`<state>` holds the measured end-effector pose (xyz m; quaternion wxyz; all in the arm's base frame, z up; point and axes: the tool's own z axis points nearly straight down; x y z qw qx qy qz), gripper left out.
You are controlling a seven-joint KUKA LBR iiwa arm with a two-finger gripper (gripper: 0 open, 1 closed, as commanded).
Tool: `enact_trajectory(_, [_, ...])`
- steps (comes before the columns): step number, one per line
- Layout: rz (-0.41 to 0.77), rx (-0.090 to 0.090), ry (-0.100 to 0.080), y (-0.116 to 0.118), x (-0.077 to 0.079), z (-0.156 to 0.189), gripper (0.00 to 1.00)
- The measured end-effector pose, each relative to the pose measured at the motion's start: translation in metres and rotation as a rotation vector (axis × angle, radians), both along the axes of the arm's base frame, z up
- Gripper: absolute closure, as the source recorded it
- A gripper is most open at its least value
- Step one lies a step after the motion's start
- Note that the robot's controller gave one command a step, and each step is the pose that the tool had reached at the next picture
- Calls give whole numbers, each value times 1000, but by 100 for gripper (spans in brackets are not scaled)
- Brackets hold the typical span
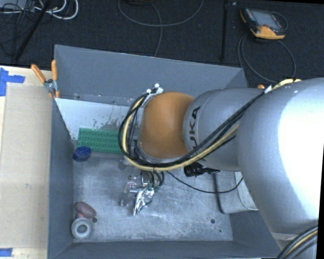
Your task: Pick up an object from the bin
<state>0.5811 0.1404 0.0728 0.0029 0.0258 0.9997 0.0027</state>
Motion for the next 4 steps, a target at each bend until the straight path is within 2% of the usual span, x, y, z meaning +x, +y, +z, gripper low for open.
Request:
enact_trajectory(1, [-6, -2, -3, -54, -28, 1, 0])
enact_trajectory(2, [-65, -6, 1, -33, -25, 0, 0])
enact_trajectory(3, [-67, -2, 3, -31, -25, 2, 100])
enact_trajectory(4, [23, -4, -3, -34, -20, 167, 100])
